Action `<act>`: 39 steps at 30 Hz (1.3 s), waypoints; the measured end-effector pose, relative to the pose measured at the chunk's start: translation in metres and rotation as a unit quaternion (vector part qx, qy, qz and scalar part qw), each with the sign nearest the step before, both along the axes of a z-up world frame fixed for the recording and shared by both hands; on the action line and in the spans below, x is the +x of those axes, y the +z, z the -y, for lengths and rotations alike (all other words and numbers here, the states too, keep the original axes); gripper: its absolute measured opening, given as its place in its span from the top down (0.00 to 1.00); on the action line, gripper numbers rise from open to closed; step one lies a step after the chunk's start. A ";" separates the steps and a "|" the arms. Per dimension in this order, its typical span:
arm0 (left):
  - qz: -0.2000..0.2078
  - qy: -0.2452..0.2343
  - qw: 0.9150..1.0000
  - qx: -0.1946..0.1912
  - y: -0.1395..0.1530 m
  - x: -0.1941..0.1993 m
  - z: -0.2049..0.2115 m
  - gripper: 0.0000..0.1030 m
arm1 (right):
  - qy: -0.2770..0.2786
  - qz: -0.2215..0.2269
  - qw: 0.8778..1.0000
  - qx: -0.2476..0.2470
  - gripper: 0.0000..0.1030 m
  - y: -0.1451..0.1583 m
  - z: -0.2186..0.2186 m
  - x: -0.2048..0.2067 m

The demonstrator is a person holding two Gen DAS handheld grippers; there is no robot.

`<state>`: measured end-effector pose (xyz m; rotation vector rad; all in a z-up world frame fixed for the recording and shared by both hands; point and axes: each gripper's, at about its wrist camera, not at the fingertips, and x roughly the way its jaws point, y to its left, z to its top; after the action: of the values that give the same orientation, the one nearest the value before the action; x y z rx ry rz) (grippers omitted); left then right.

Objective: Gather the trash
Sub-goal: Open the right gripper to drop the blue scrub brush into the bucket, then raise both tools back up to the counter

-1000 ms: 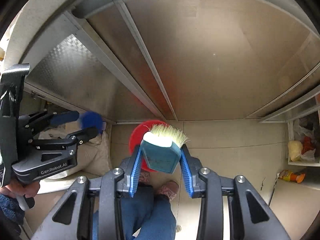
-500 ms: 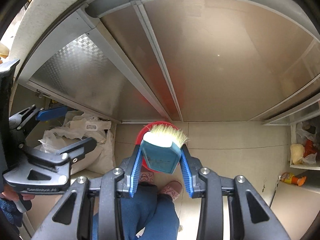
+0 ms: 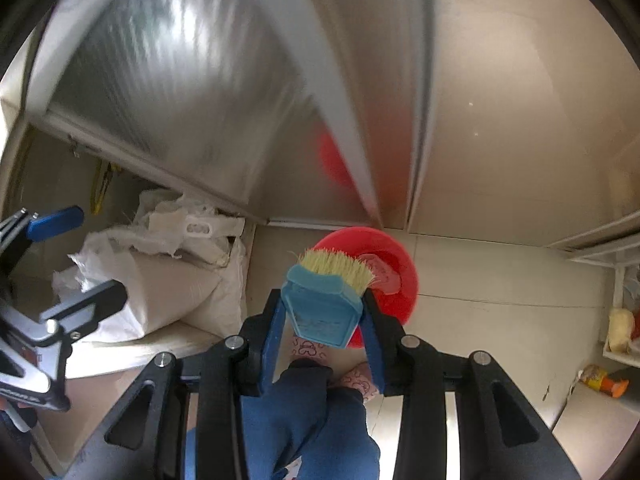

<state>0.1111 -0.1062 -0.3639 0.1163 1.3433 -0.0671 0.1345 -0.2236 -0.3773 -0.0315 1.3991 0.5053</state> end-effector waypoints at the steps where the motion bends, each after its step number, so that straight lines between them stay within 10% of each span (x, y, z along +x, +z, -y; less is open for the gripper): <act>1: -0.001 0.004 1.000 0.003 -0.002 -0.001 -0.002 0.00 | 0.007 -0.004 1.000 0.001 0.66 -0.006 -0.005 0.000; 6: 0.004 0.007 1.000 0.013 -0.006 -0.007 -0.014 0.00 | 0.025 -0.017 1.000 -0.010 0.65 -0.025 -0.022 -0.002; 12: 0.004 0.013 1.000 0.008 0.004 -0.008 -0.021 0.00 | 0.019 -0.012 1.000 -0.011 0.18 -0.011 -0.022 -0.008; 39: 0.118 -0.049 0.992 -0.009 0.270 -0.031 0.001 0.00 | -0.009 0.109 0.994 -0.022 0.01 0.258 0.003 -0.035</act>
<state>0.0805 -0.1075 -0.0935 0.1701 1.1006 -0.1434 0.0993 -0.2264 -0.1197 -0.1073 1.1953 0.4416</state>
